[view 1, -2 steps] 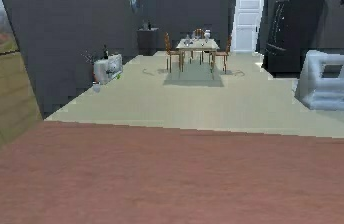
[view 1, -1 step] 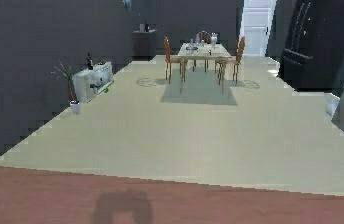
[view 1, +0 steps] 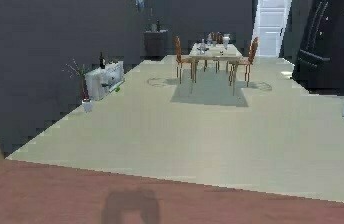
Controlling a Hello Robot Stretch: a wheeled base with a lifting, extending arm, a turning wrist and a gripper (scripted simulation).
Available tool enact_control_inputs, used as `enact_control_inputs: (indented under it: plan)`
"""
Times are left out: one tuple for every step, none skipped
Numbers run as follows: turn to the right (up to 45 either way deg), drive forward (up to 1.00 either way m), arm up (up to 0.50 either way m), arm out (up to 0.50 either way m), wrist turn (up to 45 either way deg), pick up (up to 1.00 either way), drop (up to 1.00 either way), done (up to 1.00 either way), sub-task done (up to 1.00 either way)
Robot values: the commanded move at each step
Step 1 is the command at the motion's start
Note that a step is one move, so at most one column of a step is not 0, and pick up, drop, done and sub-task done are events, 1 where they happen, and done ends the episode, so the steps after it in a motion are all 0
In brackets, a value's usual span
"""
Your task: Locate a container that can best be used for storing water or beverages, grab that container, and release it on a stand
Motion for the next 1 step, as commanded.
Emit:
enact_control_inputs:
  plan:
    - [0.0,1.0,0.0,0.0,0.0,0.0,0.0,0.0,0.0]
